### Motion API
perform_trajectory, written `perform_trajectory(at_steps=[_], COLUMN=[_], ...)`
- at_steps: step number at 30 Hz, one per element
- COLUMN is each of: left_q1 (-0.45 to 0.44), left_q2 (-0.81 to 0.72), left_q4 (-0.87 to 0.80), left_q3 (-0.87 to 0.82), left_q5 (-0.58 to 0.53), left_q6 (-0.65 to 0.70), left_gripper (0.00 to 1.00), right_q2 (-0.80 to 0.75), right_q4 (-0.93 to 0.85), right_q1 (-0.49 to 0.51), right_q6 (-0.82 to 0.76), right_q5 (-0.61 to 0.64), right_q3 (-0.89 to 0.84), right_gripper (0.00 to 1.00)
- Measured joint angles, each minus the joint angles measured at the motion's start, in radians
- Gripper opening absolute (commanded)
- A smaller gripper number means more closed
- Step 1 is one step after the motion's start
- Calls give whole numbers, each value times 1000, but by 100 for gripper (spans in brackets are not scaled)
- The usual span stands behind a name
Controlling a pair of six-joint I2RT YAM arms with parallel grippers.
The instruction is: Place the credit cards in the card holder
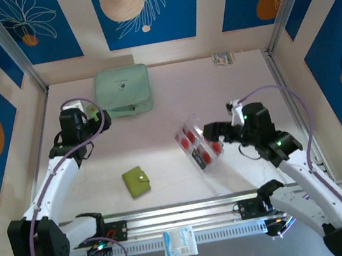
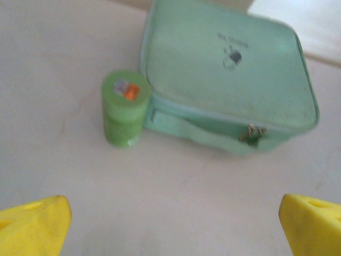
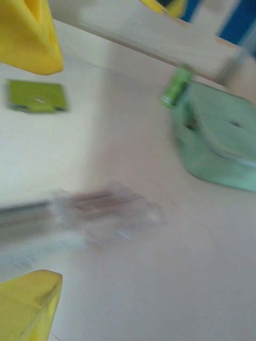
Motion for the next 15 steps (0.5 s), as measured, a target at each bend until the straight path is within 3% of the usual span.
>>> perform_trajectory(at_steps=[8,11,15], left_q1=[-51,-60,-81], left_q2=[-31,-29,-11], left_q4=[-68,-70,-70], left_q3=[-17,-24,-24], left_q5=[40,43,43], left_q6=[-26,-37,-43], left_gripper=[100,100,100], right_q2=[-10,43,134], right_q4=[-116,-100,-32], right_q1=[401,493,539], right_q6=[235,314,371], right_q5=[102,152,196], right_q3=[-180,-214,-223], right_gripper=[92,92,92])
